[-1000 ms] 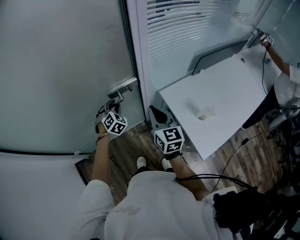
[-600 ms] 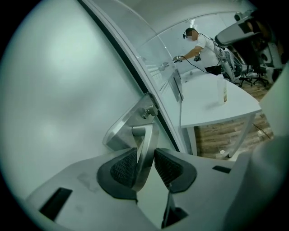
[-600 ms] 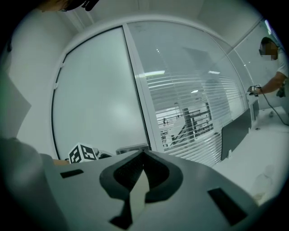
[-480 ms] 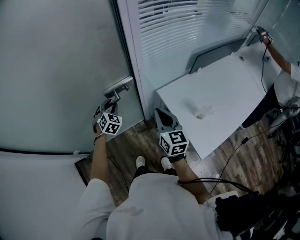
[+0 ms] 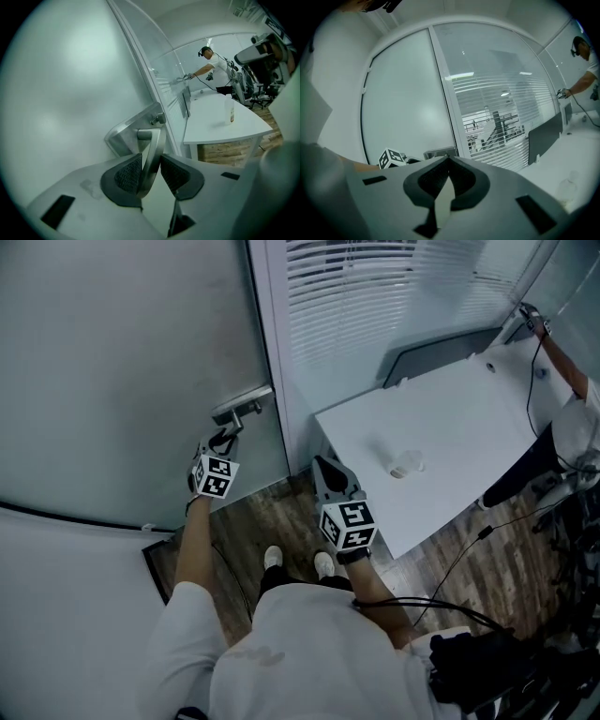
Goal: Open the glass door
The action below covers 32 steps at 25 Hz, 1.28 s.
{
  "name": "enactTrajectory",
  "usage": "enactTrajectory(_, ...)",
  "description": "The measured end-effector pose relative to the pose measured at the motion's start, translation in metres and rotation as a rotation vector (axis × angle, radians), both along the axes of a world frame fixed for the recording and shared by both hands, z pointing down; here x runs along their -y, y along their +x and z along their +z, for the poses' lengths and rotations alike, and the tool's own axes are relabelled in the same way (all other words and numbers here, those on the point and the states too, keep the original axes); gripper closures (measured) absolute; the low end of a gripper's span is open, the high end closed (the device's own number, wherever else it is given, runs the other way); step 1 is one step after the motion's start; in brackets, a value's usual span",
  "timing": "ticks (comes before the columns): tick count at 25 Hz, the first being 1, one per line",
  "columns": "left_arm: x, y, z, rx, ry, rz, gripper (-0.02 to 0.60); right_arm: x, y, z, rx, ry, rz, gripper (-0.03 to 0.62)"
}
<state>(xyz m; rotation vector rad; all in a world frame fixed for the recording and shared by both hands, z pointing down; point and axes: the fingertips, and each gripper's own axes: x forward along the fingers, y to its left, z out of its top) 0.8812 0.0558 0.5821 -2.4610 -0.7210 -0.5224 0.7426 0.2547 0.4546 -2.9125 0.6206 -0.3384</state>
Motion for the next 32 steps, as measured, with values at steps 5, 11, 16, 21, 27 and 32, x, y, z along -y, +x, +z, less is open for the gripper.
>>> enactTrajectory(5,-0.004,-0.020,-0.001,0.010,0.051,0.003,0.482,0.002,-0.015,-0.005,-0.014,0.010,-0.038,0.592)
enactTrajectory(11,-0.006,-0.048,-0.019,0.046,0.180,0.052,0.482,0.002,-0.031,-0.021,-0.024,0.027,-0.104,0.592)
enactTrajectory(16,-0.011,-0.069,-0.015,0.061,0.282,0.056,0.480,-0.001,-0.043,-0.015,-0.029,0.031,-0.155,0.592)
enactTrajectory(21,-0.015,-0.091,-0.011,0.077,0.377,0.039,0.479,-0.007,-0.054,-0.012,-0.028,0.041,-0.200,0.592)
enactTrajectory(27,-0.017,-0.115,-0.008,0.087,0.460,0.054,0.479,-0.014,-0.061,-0.015,-0.039,0.052,-0.224,0.592)
enactTrajectory(32,-0.019,-0.137,-0.008,0.102,0.514,0.059,0.479,-0.014,-0.062,-0.021,-0.049,0.070,-0.219,0.592)
